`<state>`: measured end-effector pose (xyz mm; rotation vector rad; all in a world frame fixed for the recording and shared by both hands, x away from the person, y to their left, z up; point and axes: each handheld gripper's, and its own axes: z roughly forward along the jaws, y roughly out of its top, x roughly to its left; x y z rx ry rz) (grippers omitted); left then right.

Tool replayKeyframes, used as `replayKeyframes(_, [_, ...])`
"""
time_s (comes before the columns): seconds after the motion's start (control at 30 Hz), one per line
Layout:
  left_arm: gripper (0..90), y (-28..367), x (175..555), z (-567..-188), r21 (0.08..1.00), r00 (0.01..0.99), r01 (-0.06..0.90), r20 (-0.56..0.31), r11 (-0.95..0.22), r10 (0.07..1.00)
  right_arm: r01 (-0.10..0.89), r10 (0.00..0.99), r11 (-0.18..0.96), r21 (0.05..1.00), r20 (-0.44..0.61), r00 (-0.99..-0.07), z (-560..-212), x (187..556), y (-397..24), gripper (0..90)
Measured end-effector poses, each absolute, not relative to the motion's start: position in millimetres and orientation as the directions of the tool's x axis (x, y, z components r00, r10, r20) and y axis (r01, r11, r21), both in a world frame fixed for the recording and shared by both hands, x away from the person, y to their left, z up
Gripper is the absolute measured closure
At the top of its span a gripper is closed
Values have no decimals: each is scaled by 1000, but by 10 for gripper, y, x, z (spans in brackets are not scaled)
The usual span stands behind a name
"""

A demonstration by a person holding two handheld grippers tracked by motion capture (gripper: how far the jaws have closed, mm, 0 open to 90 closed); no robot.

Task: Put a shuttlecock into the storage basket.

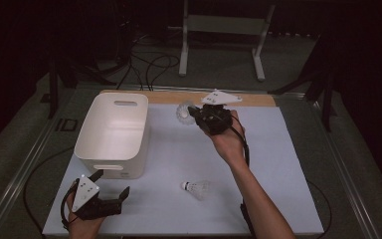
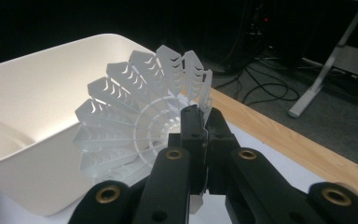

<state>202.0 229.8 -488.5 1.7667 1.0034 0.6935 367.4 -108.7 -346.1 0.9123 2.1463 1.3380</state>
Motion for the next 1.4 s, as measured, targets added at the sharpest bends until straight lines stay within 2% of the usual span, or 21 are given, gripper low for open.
replayKeyframes(1.4, [0, 2292, 2021, -4890, 923, 507, 323, 19, -210, 862, 304, 708, 305, 902, -2, -707, -3488, 3728, -824, 887])
